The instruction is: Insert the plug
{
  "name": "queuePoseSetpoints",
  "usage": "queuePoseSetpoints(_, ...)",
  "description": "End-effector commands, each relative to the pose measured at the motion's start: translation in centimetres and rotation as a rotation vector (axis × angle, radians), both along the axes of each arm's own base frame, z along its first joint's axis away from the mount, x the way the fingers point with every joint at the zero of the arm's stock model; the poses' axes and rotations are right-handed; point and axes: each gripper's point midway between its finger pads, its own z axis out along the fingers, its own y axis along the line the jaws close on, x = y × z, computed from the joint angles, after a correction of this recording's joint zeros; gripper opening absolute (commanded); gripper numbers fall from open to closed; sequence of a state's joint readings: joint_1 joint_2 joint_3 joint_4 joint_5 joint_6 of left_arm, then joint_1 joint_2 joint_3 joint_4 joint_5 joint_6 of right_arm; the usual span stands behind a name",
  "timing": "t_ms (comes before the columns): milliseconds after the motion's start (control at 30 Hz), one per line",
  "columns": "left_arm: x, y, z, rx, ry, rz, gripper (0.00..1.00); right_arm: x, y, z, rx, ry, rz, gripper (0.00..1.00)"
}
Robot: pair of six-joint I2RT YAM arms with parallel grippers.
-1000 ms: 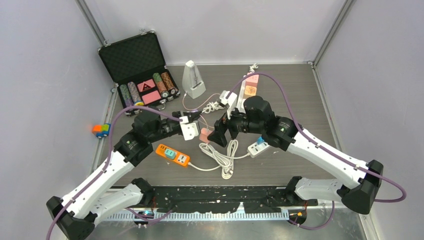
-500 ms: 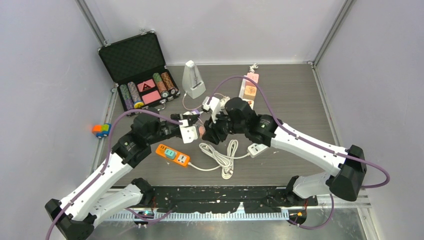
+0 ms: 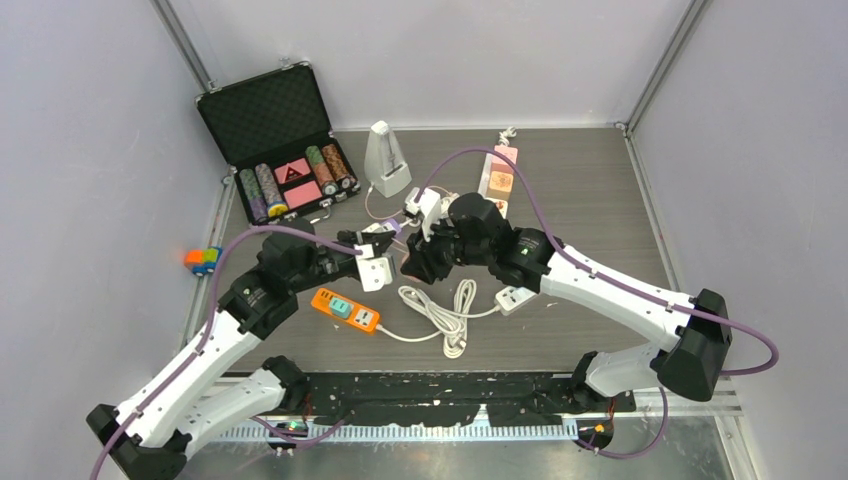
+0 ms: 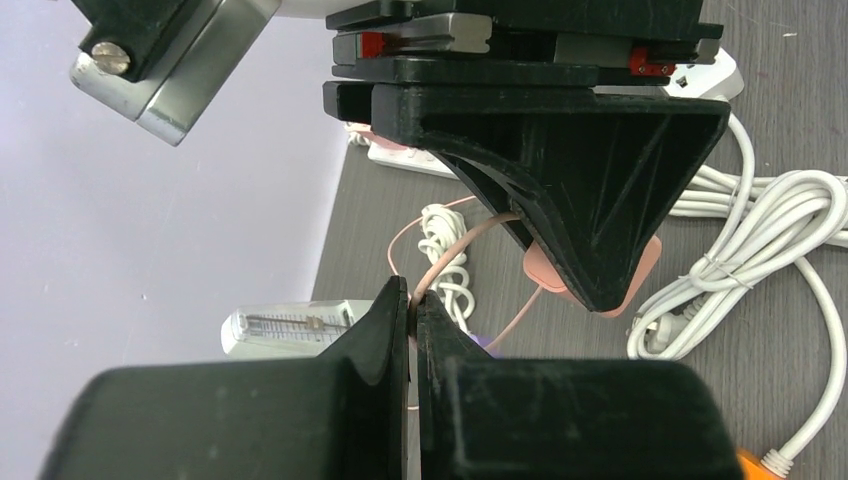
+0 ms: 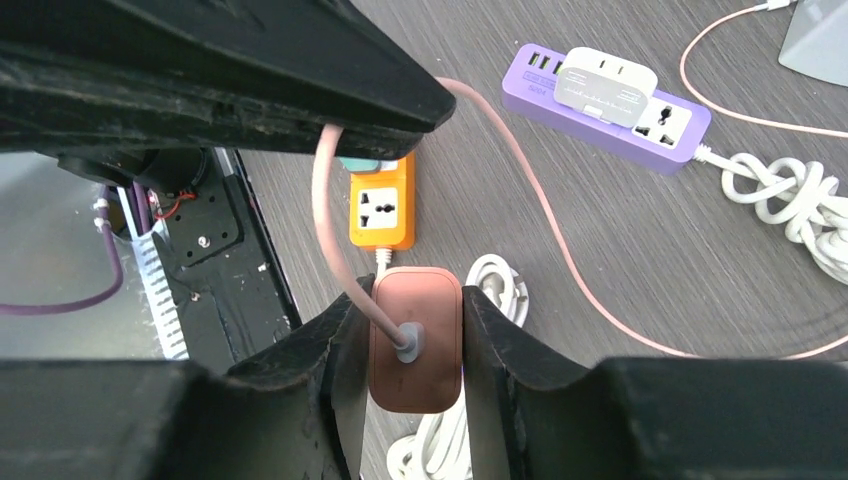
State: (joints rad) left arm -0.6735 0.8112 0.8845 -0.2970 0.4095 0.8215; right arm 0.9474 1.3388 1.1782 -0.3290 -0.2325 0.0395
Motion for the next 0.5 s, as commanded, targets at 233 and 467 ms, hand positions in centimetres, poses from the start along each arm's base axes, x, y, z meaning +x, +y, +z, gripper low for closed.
queuePoseSetpoints(233, 1.7, 3.5, -1.3, -0.165, 0.045, 0.274, 0.43, -1.1, 3.0, 1.3, 0.127, 0.017, 0.049, 0.05)
queuePoseSetpoints(467, -0.4, 5.8, -5.1, -0.394, 0.385, 0.458, 1.0, -2.0, 6.7, -0.6, 0.223, 0.11, 0.08, 0.05)
